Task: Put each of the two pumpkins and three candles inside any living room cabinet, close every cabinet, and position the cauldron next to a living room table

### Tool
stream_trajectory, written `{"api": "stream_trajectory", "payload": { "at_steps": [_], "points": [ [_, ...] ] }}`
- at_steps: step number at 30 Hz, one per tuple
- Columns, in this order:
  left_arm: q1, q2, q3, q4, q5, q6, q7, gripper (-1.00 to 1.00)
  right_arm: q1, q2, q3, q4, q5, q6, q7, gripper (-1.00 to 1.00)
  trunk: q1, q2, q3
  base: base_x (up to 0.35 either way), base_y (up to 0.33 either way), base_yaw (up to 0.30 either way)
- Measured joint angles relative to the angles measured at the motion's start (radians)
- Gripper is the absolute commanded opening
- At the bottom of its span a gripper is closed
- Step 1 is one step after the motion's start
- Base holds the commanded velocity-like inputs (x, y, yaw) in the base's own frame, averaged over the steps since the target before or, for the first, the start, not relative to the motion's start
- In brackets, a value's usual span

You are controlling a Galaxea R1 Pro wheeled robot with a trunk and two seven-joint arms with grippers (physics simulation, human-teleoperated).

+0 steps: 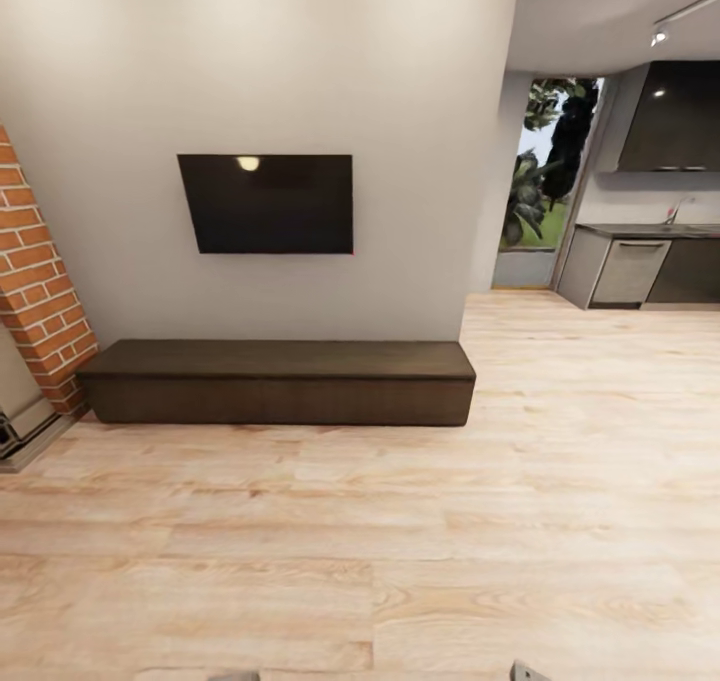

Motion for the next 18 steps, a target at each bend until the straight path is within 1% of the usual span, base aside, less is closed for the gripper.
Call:
{"api": "stream_trajectory", "payload": {
  "at_steps": [15,18],
  "points": [
    [0.0,0.001,0.0,0.0,0.001,0.0,0.0,1.0,0.0,0.003,-0.002,0.0,0.0,-0.001,0.0,1.0,0.0,0.0,0.0,0.35,0.0,-0.004],
    [0.0,0.001,0.001,0.0,0.001,0.0,0.0,1.0,0.001,0.003,-0.001,-0.001,0.001,-0.002,0.002,1.0,0.0,0.0,0.0,0.35,0.0,-0.107]
  ]
}}
